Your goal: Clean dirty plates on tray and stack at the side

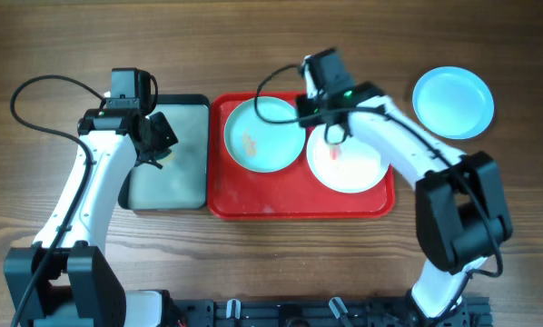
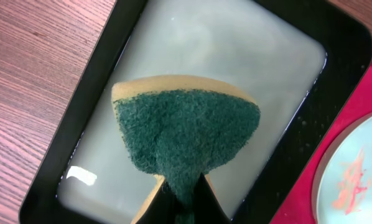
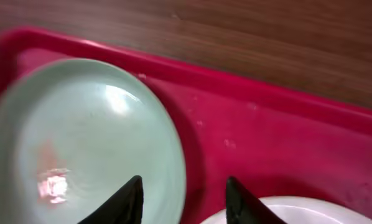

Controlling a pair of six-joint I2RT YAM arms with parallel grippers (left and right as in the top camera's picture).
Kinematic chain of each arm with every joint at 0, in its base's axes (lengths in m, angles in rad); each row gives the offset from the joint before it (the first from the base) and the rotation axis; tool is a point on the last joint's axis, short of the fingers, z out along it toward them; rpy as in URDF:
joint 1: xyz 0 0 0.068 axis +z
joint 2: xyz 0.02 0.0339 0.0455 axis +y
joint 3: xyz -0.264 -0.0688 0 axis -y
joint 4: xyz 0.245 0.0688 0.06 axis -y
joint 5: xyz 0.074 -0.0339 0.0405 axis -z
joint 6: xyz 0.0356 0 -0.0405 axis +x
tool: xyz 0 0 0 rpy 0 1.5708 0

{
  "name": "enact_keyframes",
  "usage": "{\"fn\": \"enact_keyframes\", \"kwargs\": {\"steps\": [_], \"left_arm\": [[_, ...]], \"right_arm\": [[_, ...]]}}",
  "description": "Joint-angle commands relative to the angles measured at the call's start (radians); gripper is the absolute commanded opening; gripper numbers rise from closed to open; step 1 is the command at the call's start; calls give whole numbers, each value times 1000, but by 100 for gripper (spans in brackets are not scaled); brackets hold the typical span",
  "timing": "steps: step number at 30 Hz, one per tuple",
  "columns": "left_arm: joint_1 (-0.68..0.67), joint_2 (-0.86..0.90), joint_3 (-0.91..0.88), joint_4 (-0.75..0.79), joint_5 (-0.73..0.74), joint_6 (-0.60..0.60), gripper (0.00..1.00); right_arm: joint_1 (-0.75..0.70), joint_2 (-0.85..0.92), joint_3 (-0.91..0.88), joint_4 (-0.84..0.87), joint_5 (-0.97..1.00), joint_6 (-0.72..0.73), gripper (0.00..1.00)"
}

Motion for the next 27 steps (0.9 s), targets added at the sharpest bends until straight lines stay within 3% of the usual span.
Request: {"fn": "enact_keyframes", "kwargs": {"steps": [1, 3, 8, 11, 19, 21, 23, 27], "left_arm": [[2, -3, -5, 23, 41, 20, 4], [2, -3, -5, 40, 69, 19, 4], [2, -2, -5, 56, 69, 20, 4], [2, -2, -5, 56, 69, 23, 4], [2, -2, -5, 55, 69, 23, 4], [2, -2, -5, 55, 69, 23, 4], [2, -2, -5, 52, 69, 23, 4], [-3, -2, -5, 53, 68, 81, 4]], "right_arm": [[-84, 11, 75, -15, -257, -127, 37], [-81, 22, 74, -22, -256, -234, 36], [-37, 112, 73, -6, -222, -244, 24], [-26, 167, 73, 2, -205, -240, 27], [-26, 199, 73, 16, -151, -188, 23], [-26, 199, 73, 4, -151, -188, 10], [-26, 199, 73, -16, -151, -187, 4], [-26, 154, 73, -68, -150, -19, 4]]}}
